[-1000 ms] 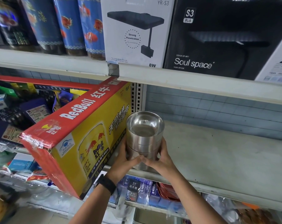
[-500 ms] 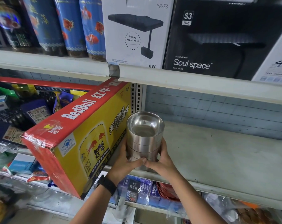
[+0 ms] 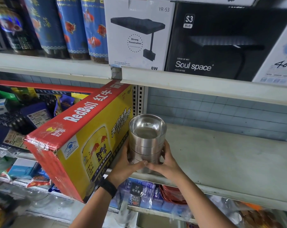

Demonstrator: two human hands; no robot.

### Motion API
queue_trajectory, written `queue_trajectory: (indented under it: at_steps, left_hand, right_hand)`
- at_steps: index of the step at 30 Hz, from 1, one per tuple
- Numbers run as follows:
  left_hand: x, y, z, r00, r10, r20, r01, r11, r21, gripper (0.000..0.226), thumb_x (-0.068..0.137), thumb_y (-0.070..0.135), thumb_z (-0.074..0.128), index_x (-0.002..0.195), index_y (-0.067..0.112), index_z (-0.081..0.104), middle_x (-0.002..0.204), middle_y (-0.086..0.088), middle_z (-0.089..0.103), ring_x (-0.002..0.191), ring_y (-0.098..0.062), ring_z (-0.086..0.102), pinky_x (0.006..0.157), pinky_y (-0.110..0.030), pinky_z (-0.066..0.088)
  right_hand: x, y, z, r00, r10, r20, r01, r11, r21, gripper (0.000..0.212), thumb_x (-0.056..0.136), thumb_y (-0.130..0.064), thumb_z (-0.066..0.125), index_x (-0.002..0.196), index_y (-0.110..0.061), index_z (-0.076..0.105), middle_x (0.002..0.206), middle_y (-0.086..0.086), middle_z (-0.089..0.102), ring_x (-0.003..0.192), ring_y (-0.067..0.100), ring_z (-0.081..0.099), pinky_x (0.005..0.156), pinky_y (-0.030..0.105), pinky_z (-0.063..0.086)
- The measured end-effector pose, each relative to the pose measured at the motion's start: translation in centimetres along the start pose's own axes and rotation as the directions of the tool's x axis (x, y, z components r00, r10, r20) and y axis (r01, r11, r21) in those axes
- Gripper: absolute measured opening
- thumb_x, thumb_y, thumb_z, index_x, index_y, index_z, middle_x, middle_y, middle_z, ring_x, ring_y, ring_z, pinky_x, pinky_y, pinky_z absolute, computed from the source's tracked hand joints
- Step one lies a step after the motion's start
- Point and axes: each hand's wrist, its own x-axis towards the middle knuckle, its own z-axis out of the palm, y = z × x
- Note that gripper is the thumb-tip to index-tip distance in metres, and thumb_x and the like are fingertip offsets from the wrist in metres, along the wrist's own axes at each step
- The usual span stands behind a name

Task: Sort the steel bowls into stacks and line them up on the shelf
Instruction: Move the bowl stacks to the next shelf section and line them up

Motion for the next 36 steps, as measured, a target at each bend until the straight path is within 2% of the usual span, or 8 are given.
queue_trajectory:
  at_steps: [6,12,22,25,28,31,33,36]
  left_hand:
    - [-0.5,-0.2,-0.2,1.0,0.019,-0.018,-0.018,1.0,0.017,0.132,0.05,0.049,0.097,0.154,0.049,0.015,0.157,0.017,0.036,0.139,-0.003,0.041,0.112,-0.032,0.042]
    - [-0.4,-0.4,-0.1,0.999,0.013,-0.048,-0.01,0.998,0.061,0.131,0.051,0.052,0.098,0.151,0.056,0.013,0.157,0.016,0.036,0.142,-0.006,0.039,0.117,-0.045,0.039]
    - [-0.9,0.7,-0.1,0.998,-0.008,-0.055,0.017,0.986,0.163,0.131,0.051,0.057,0.096,0.15,0.056,0.011,0.155,0.015,0.04,0.14,-0.005,0.043,0.115,-0.045,0.041]
    - [-1.6,1.3,0.1,0.998,0.002,-0.067,0.011,0.981,0.194,0.128,0.054,0.058,0.093,0.153,0.05,0.011,0.157,0.013,0.039,0.141,-0.006,0.041,0.116,-0.044,0.038]
    - [-3.6,2.6,1.0,0.982,0.048,-0.185,0.002,0.965,0.262,0.095,0.075,0.049,0.081,0.151,0.034,0.026,0.144,0.012,0.047,0.128,-0.009,0.049,0.108,-0.038,0.042]
    - [-5.8,3.5,1.8,0.914,0.167,-0.369,0.018,0.893,0.449,0.05,0.084,0.069,0.059,0.115,0.03,0.053,0.109,0.014,0.062,0.095,-0.006,0.063,0.08,-0.031,0.05]
    - [-6.5,3.7,2.7,0.909,0.23,-0.347,0.029,0.796,0.605,0.048,0.086,0.074,0.049,0.101,0.03,0.06,0.092,0.015,0.066,0.085,-0.006,0.066,0.073,-0.03,0.055]
    - [-6.7,4.3,5.7,0.959,0.224,-0.176,-0.019,0.666,0.746,0.043,0.088,0.068,0.051,0.096,0.028,0.066,0.086,0.017,0.069,0.077,-0.001,0.068,0.068,-0.026,0.057]
  right_hand:
    - [-0.1,0.0,-0.5,1.0,0.016,0.006,-0.015,0.999,-0.031,0.117,0.067,-0.04,0.091,0.151,-0.047,0.011,0.148,-0.022,0.033,0.142,0.009,0.033,0.117,0.042,0.036]
    - [-0.2,-0.2,-0.2,0.999,0.032,-0.004,-0.032,0.999,-0.043,0.118,0.065,-0.046,0.09,0.152,-0.046,0.01,0.149,-0.02,0.034,0.144,0.011,0.032,0.118,0.042,0.034]
    - [-0.1,-0.4,-0.4,0.999,0.037,0.024,-0.036,0.998,-0.05,0.119,0.069,-0.038,0.09,0.154,-0.042,0.007,0.148,-0.016,0.034,0.143,0.01,0.033,0.117,0.045,0.037]
    - [-0.7,-0.5,-1.3,0.999,0.014,0.034,-0.011,0.996,-0.089,0.119,0.066,-0.047,0.089,0.152,-0.047,0.007,0.154,-0.015,0.032,0.144,0.009,0.031,0.118,0.045,0.035]
    - [-2.2,0.0,-3.6,1.0,0.008,0.0,-0.008,0.983,-0.182,0.117,0.067,-0.061,0.082,0.155,-0.043,0.007,0.16,-0.013,0.028,0.143,0.006,0.031,0.118,0.044,0.034]
    - [-4.0,0.9,-7.3,0.999,-0.039,-0.038,0.023,0.941,-0.338,0.092,0.071,-0.072,0.066,0.149,-0.039,0.028,0.148,-0.016,0.042,0.133,0.001,0.041,0.113,0.04,0.04]
    - [-5.2,1.3,-10.1,0.996,-0.072,-0.054,0.039,0.887,-0.46,0.077,0.075,-0.073,0.059,0.139,-0.033,0.045,0.135,-0.018,0.052,0.124,0.0,0.049,0.108,0.037,0.044]
    - [-7.4,1.4,-14.1,0.985,-0.159,-0.06,0.082,0.753,-0.653,0.053,0.081,-0.069,0.054,0.117,-0.03,0.058,0.113,-0.018,0.059,0.106,0.002,0.056,0.094,0.031,0.049]
